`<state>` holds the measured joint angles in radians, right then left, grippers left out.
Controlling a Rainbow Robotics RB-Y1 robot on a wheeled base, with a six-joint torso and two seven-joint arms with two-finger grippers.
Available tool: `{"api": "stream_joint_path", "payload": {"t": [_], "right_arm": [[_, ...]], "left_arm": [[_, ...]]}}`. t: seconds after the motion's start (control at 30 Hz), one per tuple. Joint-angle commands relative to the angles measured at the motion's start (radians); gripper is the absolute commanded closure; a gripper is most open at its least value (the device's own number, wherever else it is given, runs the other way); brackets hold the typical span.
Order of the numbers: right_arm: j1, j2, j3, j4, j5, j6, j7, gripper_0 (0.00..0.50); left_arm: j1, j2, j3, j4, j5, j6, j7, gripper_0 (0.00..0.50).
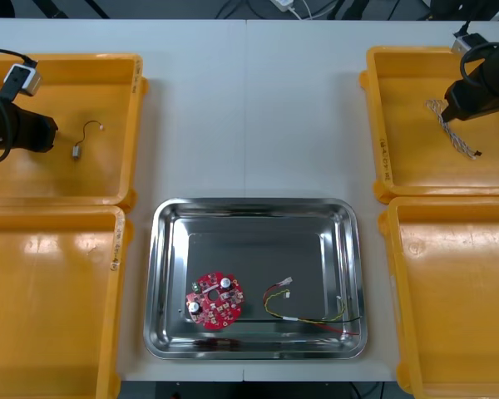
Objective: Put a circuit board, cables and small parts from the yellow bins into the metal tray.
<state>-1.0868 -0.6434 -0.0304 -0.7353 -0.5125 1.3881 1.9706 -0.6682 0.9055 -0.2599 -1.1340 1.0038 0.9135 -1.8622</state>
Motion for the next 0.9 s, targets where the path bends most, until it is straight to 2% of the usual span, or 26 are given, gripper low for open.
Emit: {"api": "stream_joint_path", "payload": {"t": [0.03,0.47,0.63,0.9], "right_arm": [[-0.028,0.005,0.012,0.008,-0.008,-0.037,0.03,0.0],[0.036,0.013,0.012,0.008,-0.043,-0.081,0.036,0.0],[0.062,0.013,0.012,0.008,-0.058,-0.089,0.037,0.0],[0.077,0.013,0.014,0.008,-0.077,-0.104,0.037,0.0]], "left_arm": [[0.013,0.021,0.027,-0.017,0.007,0.05,-0.066,0.5],[0.013,0.029,0.168,-0.104,-0.05,0.269,-0.028,0.5],[0.013,0.029,0.214,-0.184,-0.137,0.381,0.037,0.5],[0.013,0.029,0.24,-0.313,-0.197,0.518,0.17,0.5]]}}
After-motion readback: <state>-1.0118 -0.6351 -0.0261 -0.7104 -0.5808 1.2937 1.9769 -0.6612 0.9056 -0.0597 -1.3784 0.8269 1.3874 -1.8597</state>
